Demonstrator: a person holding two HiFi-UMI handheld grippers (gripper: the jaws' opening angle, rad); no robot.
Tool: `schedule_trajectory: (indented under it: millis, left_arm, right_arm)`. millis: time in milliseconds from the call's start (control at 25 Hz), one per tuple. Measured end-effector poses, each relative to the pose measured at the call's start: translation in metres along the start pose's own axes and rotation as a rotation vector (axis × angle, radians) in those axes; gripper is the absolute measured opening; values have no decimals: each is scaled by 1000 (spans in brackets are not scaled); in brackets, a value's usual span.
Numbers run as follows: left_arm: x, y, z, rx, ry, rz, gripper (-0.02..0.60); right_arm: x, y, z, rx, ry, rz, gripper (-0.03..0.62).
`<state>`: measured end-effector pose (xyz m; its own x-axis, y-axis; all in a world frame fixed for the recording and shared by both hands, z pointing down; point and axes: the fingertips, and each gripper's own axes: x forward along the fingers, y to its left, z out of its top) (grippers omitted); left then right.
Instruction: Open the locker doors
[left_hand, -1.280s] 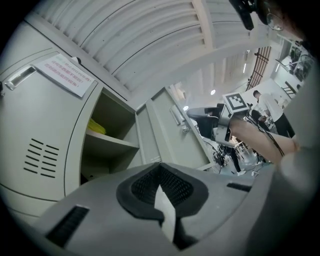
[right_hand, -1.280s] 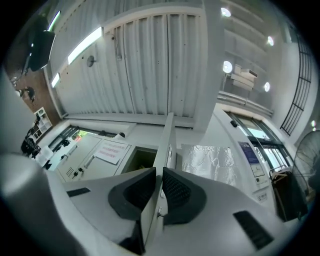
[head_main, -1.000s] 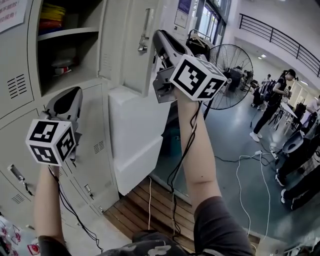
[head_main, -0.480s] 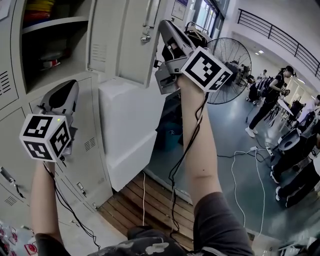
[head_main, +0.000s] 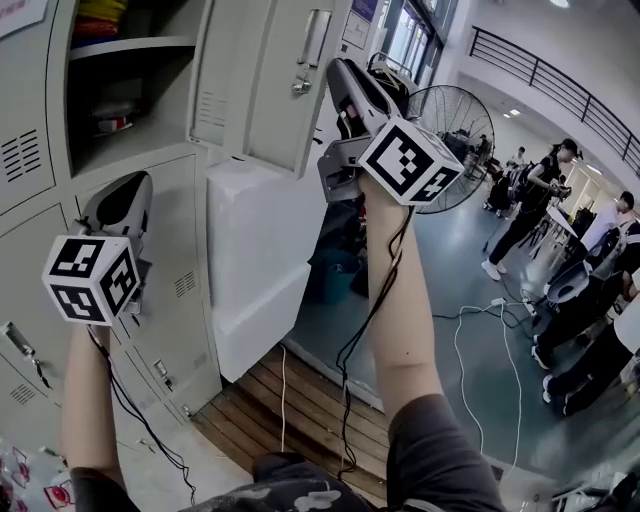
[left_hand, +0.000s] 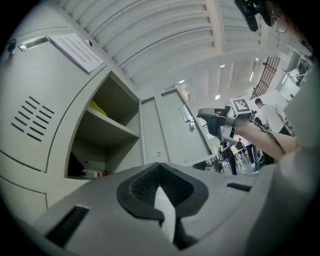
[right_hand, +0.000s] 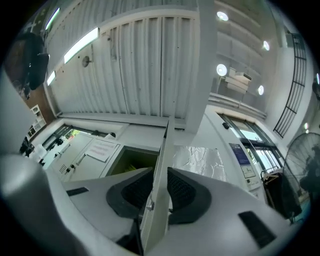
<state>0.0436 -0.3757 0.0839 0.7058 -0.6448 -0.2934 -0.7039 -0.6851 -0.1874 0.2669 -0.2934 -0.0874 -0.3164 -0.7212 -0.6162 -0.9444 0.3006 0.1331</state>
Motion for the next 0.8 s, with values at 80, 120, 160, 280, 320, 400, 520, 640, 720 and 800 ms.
schedule_trajectory:
  millis: [80,120,160,280,320,400,520,640,720,800]
  left_arm:
    - [-12,2,-1,-3,3,3,9]
    - [-19,4,-1,-7,5,5,8]
    - [-26,5,-2,-11,8,8,9]
    - [-48,9,-6,-22,16,17,8]
    - [-56,10,-7,-25,19,21,9]
    - [-73,12,-9,-33,26,31,9]
    - [-101,16,-15,-38,40,52,9]
    - [-135,21,-24,-38,65,80,9]
    - [-161,23,-31,-33,83,101,9]
    - [-185,25,-40,-30,99,123,9]
  right_arm:
    - [-6,13,3,-48,8,-14,148]
    - [-8,20,3,-73,12,-22,173]
    - [-11,28,2,-99,18,-31,191]
    - [-19,55,-1,-171,37,-41,216]
    - [-21,65,-3,-188,41,-39,219]
    - [-27,84,-6,-213,48,-36,225]
    - [-37,109,-12,-250,55,-45,229]
    - [-46,136,-24,-265,58,-49,235]
    - [-55,153,-33,-251,62,-48,238]
    - [-65,168,-42,-218,59,-54,239]
